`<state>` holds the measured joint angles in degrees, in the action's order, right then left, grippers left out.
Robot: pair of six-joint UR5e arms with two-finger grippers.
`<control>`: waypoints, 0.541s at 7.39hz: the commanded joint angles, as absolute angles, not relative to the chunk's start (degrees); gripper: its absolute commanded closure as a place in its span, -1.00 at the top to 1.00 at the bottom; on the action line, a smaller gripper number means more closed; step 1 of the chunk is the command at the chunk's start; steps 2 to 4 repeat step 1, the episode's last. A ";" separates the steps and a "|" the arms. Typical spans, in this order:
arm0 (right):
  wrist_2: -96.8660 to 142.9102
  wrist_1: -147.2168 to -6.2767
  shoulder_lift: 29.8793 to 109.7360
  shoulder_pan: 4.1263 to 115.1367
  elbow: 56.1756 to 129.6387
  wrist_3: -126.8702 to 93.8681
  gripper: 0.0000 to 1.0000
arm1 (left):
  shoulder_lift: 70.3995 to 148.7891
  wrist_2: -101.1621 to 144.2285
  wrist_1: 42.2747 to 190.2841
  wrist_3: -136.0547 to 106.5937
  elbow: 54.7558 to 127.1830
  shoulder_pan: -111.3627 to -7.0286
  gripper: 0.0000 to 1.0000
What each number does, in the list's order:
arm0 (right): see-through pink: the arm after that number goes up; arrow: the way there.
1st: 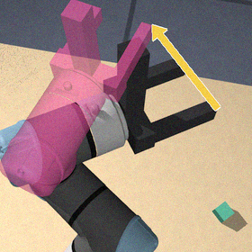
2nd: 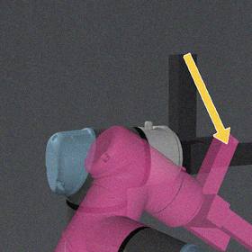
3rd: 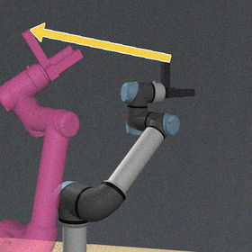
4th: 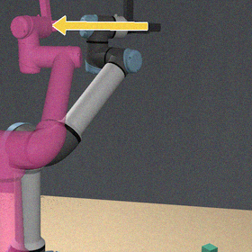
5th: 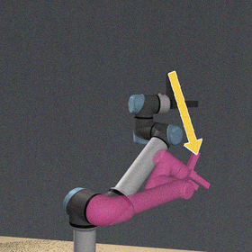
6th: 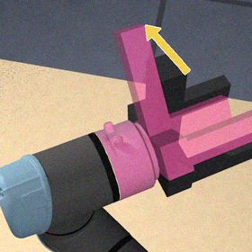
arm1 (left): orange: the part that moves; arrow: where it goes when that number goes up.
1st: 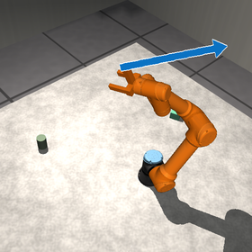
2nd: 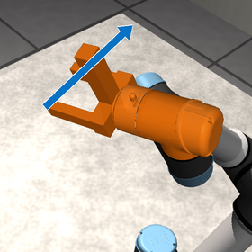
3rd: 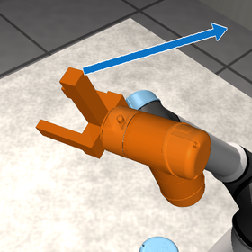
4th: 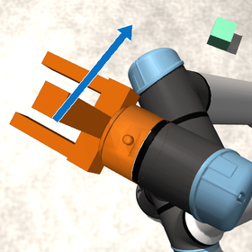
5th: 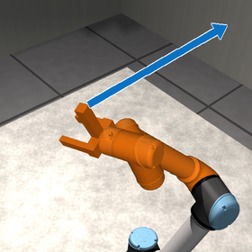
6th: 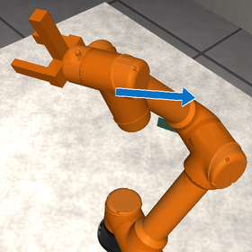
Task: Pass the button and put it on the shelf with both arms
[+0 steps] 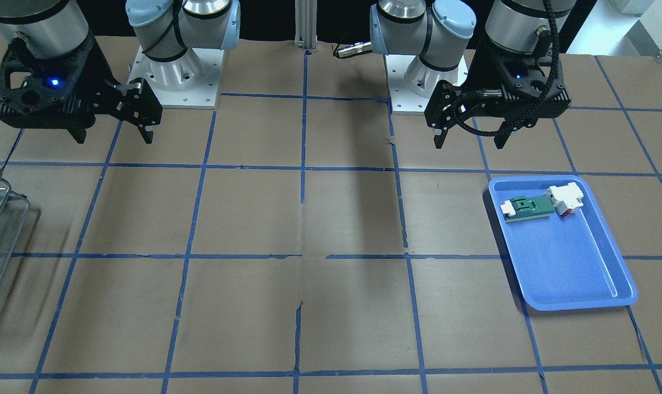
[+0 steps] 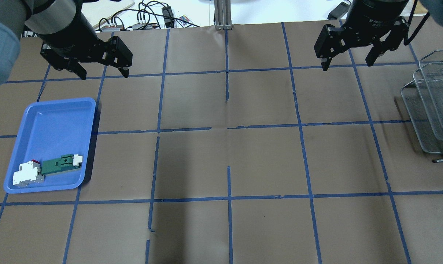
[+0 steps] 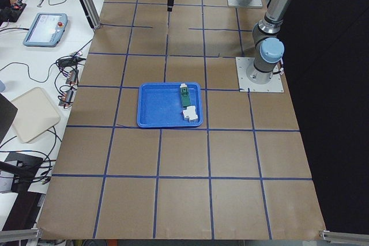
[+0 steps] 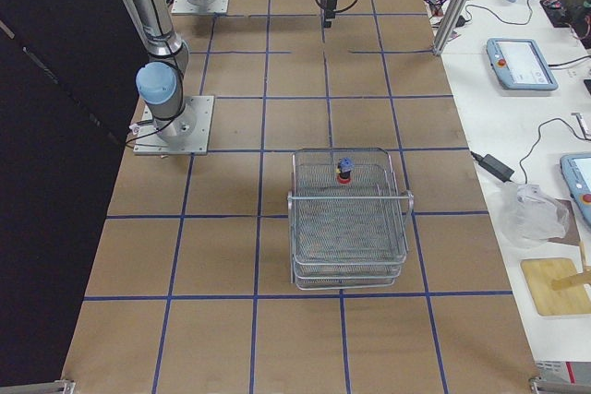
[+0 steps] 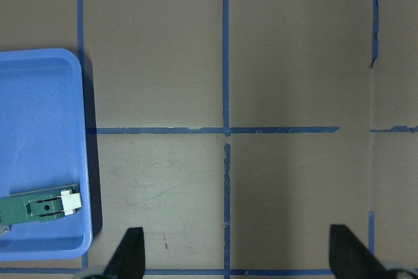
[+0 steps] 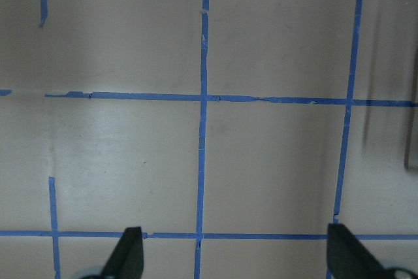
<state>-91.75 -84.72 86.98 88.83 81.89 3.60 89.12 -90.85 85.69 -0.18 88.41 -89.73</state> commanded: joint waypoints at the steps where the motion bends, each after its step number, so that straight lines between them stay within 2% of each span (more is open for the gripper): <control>1: -91.84 -84.90 87.36 88.86 81.91 3.60 1.00 | 89.21 -90.79 85.69 -0.18 88.42 -89.82 1.00; 4: -91.84 -84.90 87.36 88.86 81.91 3.60 1.00 | 89.21 -90.79 85.69 -0.18 88.42 -89.82 1.00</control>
